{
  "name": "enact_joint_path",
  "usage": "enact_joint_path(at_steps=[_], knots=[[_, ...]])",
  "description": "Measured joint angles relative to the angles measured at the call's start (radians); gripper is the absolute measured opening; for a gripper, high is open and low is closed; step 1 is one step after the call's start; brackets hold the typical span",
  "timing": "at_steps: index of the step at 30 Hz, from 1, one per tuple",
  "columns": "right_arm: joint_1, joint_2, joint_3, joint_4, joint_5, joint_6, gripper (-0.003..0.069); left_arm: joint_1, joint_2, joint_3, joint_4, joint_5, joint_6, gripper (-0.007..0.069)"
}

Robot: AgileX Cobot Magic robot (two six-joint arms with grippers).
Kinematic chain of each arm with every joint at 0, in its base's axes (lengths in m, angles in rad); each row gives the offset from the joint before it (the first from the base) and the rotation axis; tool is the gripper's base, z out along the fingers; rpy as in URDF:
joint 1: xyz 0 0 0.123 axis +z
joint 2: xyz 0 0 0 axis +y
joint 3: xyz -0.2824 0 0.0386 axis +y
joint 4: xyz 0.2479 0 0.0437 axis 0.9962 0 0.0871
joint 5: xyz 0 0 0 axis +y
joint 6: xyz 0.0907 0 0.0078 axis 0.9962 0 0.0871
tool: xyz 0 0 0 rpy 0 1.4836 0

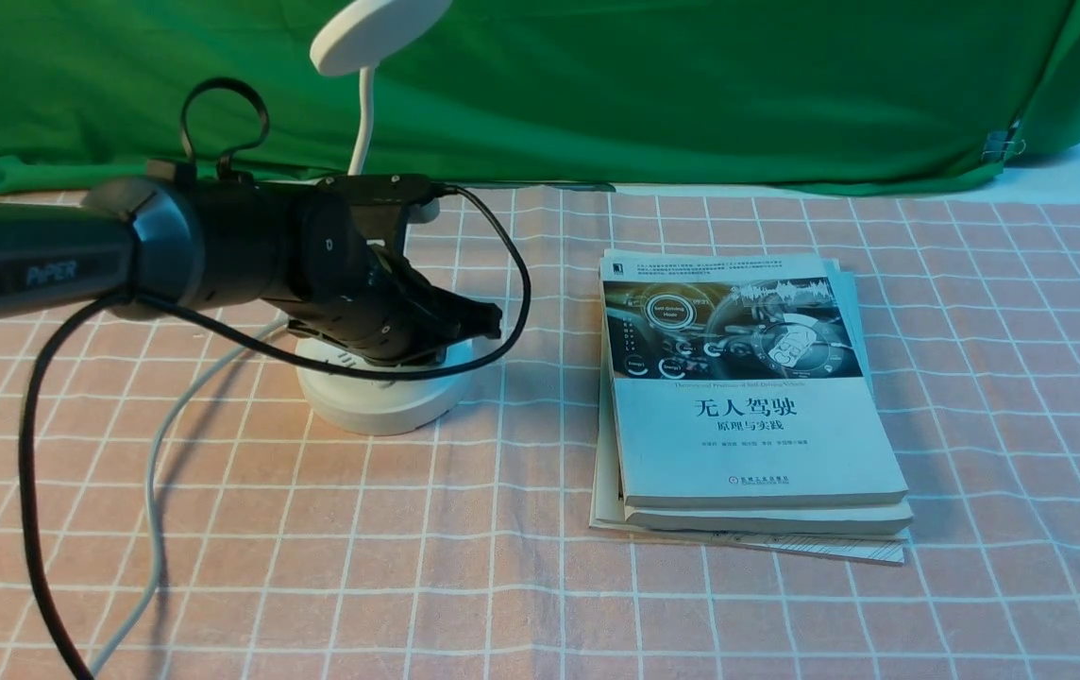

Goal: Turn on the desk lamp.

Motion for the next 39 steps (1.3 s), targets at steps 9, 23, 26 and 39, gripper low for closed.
enact_joint_path(at_steps=[9, 23, 26, 39], knots=[[0.0, 0.0, 0.0, 0.0, 0.0, 0.0, 0.0239, -0.001, -0.142, 0.036, 0.036, 0.169, -0.001, 0.0002], [0.0, 0.0, 0.0, 0.0, 0.0, 0.0, 0.0239, -0.009, -0.781, 0.54, -0.013, 0.132, 0.099, 0.0002], [0.0, 0.0, 0.0, 0.0, 0.0, 0.0, 0.0239, -0.009, -1.088, 0.678, -0.004, -0.004, 0.117, 0.0002], [0.0, 0.0, 0.0, 0.0, 0.0, 0.0, 0.0239, -0.009, -1.825, 0.969, 0.039, -0.124, 0.123, 0.0002]])
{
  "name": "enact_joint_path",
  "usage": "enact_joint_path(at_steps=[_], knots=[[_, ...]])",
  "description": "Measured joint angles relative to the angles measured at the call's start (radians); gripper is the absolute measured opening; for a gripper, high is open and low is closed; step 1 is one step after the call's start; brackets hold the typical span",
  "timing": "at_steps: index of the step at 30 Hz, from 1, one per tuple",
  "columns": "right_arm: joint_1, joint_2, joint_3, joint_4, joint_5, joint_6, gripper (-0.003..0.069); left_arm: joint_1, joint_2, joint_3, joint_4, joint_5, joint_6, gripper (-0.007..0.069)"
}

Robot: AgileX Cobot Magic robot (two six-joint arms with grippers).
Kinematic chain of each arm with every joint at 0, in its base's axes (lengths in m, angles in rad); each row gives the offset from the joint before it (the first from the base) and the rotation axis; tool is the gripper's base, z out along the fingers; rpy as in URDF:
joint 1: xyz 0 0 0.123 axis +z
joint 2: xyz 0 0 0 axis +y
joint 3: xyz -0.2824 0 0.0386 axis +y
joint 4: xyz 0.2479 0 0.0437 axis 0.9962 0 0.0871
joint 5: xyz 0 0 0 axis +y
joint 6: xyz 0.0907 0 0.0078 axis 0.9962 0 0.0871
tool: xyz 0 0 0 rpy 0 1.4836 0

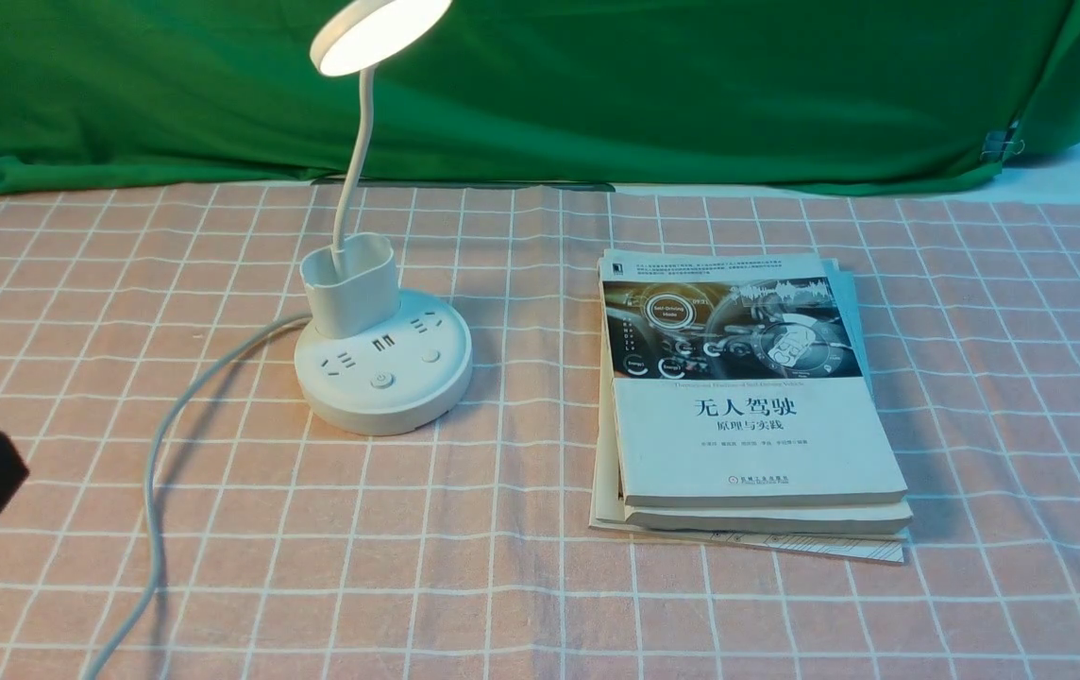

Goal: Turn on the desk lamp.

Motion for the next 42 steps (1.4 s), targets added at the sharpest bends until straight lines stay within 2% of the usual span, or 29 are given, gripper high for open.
enact_joint_path(at_steps=[8, 15, 17, 20, 23, 27, 33, 38, 42], knots=[[0.0, 0.0, 0.0, 0.0, 0.0, 0.0, 0.0239, 0.0, -0.093, 0.039, 0.007, 0.019, 0.0, 0.0002], [0.0, 0.0, 0.0, 0.0, 0.0, 0.0, 0.0239, 0.008, -0.111, 0.06, 0.205, -0.001, -0.024, 0.0002], [0.0, 0.0, 0.0, 0.0, 0.0, 0.0, 0.0239, 0.029, -0.128, 0.075, 0.221, -0.017, -0.042, 0.0002], [0.0, 0.0, 0.0, 0.0, 0.0, 0.0, 0.0239, 0.128, -0.167, 0.133, 0.223, -0.088, -0.095, 0.0002], [0.0, 0.0, 0.0, 0.0, 0.0, 0.0, 0.0239, 0.245, -0.17, 0.224, 0.162, -0.207, -0.116, 0.0002], [0.0, 0.0, 0.0, 0.0, 0.0, 0.0, 0.0239, 0.308, -0.17, 0.33, 0.129, -0.33, -0.137, 0.0002], [0.0, 0.0, 0.0, 0.0, 0.0, 0.0, 0.0239, 0.312, -0.172, 0.34, 0.085, -0.2, -0.153, 0.0002], [0.0, 0.0, 0.0, 0.0, 0.0, 0.0, 0.0239, 0.312, -0.173, 0.341, 0.044, -0.007, -0.152, 0.0002], [0.0, 0.0, 0.0, 0.0, 0.0, 0.0, 0.024, 0.312, -0.173, 0.341, 0.027, 0.008, -0.148, 0.0002]])
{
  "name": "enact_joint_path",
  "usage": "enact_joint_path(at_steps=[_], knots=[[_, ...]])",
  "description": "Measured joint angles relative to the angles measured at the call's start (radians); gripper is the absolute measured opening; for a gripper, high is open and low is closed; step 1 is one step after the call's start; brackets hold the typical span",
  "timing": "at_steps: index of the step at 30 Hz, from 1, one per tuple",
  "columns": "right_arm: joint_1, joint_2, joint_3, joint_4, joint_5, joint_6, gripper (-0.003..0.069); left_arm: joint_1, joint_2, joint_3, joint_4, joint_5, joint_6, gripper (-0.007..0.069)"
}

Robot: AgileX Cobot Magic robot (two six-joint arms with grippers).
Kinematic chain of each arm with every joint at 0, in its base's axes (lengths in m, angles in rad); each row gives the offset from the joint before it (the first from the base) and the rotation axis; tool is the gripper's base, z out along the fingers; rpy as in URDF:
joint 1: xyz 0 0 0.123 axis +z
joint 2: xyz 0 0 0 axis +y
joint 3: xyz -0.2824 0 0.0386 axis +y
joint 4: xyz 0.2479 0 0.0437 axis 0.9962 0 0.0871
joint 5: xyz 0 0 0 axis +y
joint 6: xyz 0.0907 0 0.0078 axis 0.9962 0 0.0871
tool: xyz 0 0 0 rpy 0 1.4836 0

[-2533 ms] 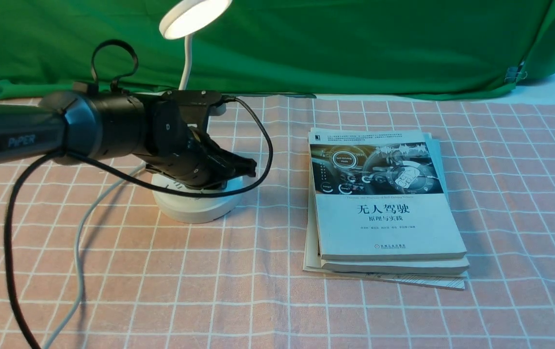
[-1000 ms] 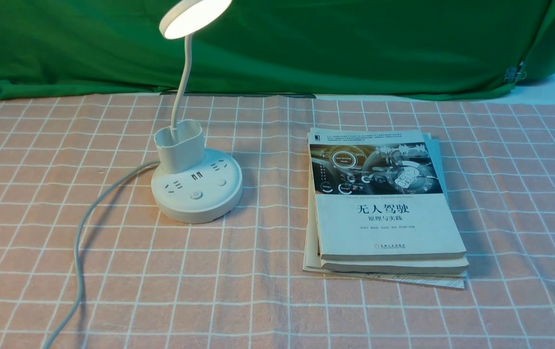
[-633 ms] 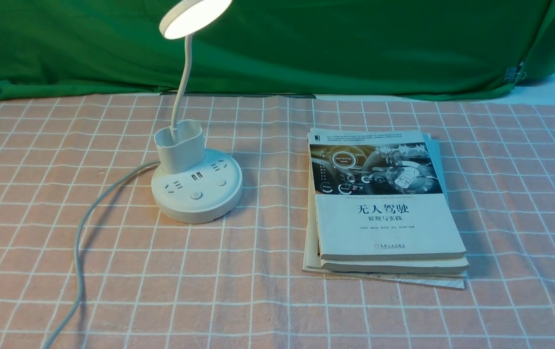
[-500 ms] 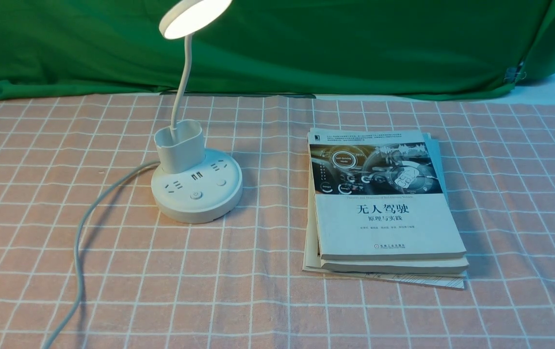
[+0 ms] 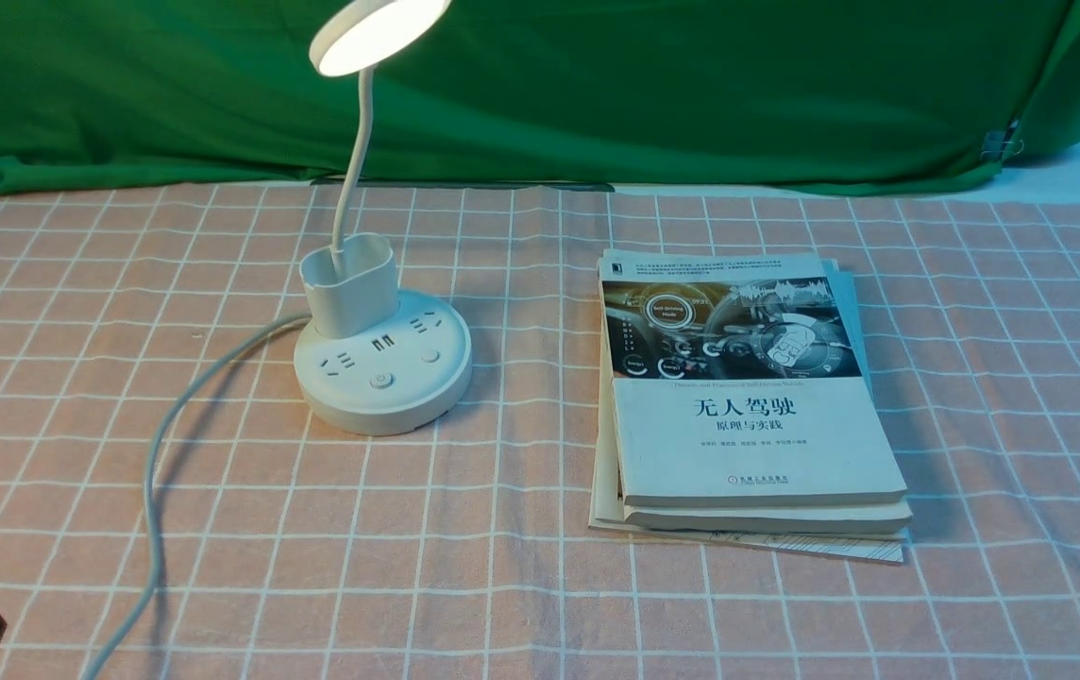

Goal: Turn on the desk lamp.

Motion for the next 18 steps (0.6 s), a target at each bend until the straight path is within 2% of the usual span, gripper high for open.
enact_joint_path(at_steps=[18], knots=[[0.0, 0.0, 0.0, 0.0, 0.0, 0.0, 0.0239, 0.005, 0.0, 0.0, -0.001, 0.002, 0.01, 0.0002]])
